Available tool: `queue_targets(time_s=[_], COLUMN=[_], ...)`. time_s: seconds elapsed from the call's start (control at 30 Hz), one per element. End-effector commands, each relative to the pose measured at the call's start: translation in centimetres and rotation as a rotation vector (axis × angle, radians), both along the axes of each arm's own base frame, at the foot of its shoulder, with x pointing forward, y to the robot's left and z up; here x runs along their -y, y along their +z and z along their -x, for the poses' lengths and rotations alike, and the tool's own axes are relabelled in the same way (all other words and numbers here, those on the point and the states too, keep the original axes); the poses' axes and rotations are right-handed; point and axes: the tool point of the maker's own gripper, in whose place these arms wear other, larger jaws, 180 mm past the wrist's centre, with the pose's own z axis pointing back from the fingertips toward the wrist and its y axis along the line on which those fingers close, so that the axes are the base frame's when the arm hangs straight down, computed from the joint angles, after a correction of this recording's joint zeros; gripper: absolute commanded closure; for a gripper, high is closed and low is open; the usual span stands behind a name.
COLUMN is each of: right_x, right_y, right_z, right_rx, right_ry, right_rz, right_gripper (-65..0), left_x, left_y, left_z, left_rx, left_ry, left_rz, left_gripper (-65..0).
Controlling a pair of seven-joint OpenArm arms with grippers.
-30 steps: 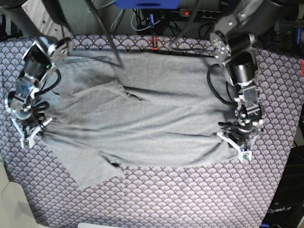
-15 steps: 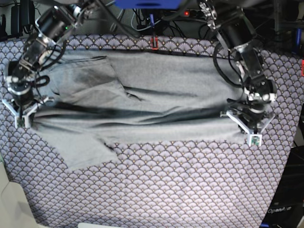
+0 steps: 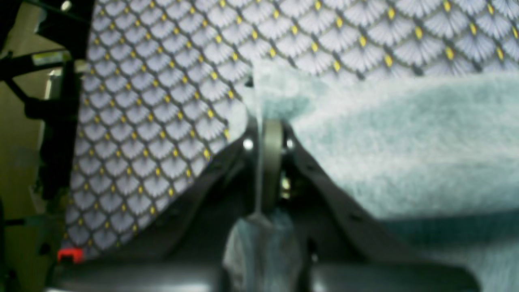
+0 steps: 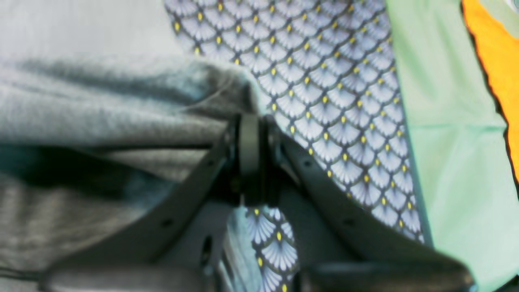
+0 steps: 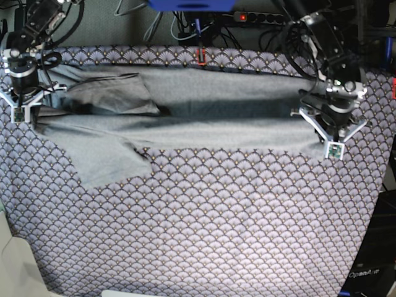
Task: Fold the T-shirt properly
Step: 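Lift the hem with both grippers and fold it over onto the collar edge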
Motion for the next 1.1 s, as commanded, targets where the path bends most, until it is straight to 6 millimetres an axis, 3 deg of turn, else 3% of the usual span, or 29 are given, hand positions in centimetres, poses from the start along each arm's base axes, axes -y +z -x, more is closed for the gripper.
queue_targets(time_s=[0.0, 0.17, 0.6, 0.87, 1.07], right_x=[0.2, -0.1, -0.8, 1.1, 1.0], right_y=[1.4, 0.6, 1.9, 0.5, -0.6], right_z=[0.0, 2.3, 5.8, 8.1, 9.4], right_rx=[0.046, 0.018, 0.209, 0.266, 0.31], right_ry=[0.006, 0.009, 0.003, -0.073, -0.083], right_rz=[0.013, -0.013, -0.041, -0.074, -0.113], right_gripper=[0.0, 0.0, 0.0, 0.0, 0.0], left_x=[-0.3, -0.4, -2.8, -2.9, -3.5], left_y=[1.7, 1.7, 1.0, 0.9, 1.1], left_z=[-0.5, 0.8, 3.3, 3.3, 2.8], left_rx=[0.056, 0.041, -0.024, -0.028, -0.025], left_ry=[0.002, -0.001, -0.005, -0.01, -0.008], left_rz=[-0.018, -0.037, -0.063, -0.066, -0.079], left_gripper=[0.0, 0.0, 0.0, 0.0, 0.0])
